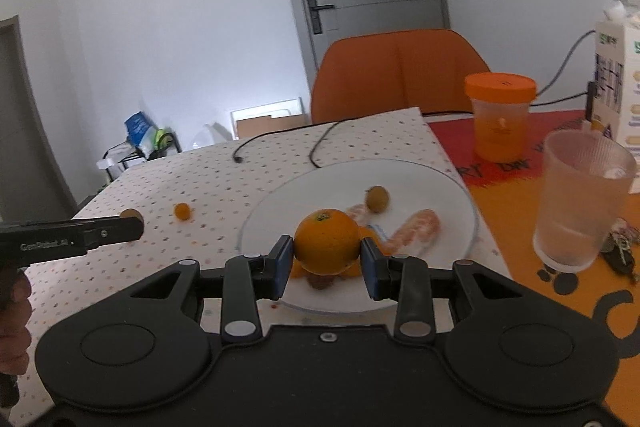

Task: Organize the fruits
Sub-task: 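Carry the yellow-green fruit and large orange to the white plate and release both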

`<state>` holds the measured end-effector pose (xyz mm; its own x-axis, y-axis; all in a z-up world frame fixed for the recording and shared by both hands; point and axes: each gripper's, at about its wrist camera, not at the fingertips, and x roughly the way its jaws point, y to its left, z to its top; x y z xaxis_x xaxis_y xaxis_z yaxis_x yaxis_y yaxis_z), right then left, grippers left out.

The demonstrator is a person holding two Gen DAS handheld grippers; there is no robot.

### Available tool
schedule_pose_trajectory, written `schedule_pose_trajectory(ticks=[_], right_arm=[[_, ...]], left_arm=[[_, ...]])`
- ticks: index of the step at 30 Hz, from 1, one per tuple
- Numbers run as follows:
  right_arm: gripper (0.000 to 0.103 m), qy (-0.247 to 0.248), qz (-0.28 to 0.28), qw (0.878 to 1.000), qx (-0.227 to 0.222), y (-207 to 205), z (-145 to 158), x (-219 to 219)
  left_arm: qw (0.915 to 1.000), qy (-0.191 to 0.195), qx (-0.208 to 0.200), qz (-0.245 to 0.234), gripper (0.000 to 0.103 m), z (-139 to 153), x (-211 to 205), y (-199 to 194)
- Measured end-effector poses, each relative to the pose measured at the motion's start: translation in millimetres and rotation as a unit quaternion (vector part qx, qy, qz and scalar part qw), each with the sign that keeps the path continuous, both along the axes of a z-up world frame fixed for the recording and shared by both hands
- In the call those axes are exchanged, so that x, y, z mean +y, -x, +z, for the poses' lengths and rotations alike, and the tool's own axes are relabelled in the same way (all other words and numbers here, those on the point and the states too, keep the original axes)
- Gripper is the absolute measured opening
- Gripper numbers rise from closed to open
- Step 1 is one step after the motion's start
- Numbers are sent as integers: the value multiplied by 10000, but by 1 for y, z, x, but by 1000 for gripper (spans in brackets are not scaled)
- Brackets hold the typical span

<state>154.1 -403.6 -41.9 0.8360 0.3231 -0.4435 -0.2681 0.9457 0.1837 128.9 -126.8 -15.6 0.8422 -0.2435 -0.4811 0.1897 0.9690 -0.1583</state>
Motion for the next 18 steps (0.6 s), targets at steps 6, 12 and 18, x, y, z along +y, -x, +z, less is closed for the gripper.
schedule_pose_trajectory(ticks=[6,12,18], right_arm=[[36,-9,-198,9998,83,-6,-7,-12],[40,-48,-328,9994,35,-4,-10,-20],[40,-100,-472,9988,58,2,-12,-30]], left_arm=[[9998,-32,-17,-217,25,-1,-18,-10],[9991,-30,27,-410,25,-3,-36,-25],[9982,-117,70,-581,25,-8,-56,-41]])
